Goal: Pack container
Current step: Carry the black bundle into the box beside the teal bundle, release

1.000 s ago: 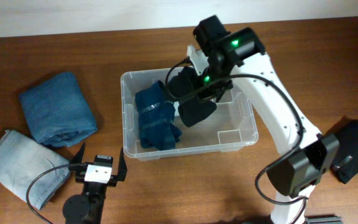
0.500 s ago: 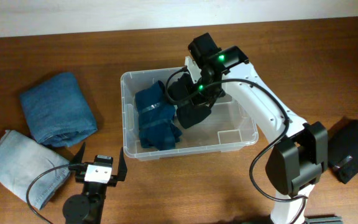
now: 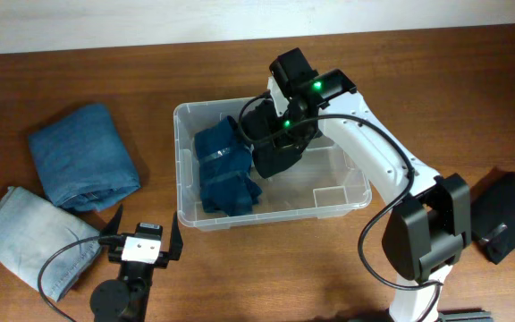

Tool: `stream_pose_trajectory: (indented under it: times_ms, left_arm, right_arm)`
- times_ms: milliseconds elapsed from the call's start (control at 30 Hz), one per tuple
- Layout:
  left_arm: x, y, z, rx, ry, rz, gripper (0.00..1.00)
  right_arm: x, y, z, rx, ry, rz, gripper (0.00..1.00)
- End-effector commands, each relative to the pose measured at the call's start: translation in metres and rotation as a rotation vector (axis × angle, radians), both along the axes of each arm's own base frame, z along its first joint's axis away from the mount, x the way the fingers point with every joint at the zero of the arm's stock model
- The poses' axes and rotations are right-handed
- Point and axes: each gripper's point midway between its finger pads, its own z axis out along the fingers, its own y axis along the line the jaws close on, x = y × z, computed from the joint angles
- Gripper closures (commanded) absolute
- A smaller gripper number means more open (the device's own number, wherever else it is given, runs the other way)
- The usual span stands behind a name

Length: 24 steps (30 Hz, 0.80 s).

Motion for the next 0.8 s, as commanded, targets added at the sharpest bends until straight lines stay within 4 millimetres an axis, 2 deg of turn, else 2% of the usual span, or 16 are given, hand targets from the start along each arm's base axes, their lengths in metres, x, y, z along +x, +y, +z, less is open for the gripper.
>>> stream_pose_trajectory:
  times_ms: [0, 200, 367, 767]
  left_arm:
    - [0.0, 0.0, -0.002, 0.018, -0.003, -0.003, 0.01]
    - [0.0, 0.0, -0.002, 0.018, -0.003, -0.003, 0.01]
    - [0.0, 0.0, -0.002, 0.018, -0.003, -0.003, 0.01]
    - [0.0, 0.0, -0.002, 0.018, -0.003, -0.003, 0.01]
  right_arm:
    - [-0.001, -0.005, -0.004, -0.026, 0.013, -0.056, 0.96]
    - [-0.001, -0.009, -0.015, -0.045, 0.018, -0.079, 0.96]
    - [-0.003, -0.004, -0.036, -0.009, 0.033, -0.118, 0.96]
    - [-0.008, -0.004, -0.05, 0.004, 0.057, -0.144, 0.96]
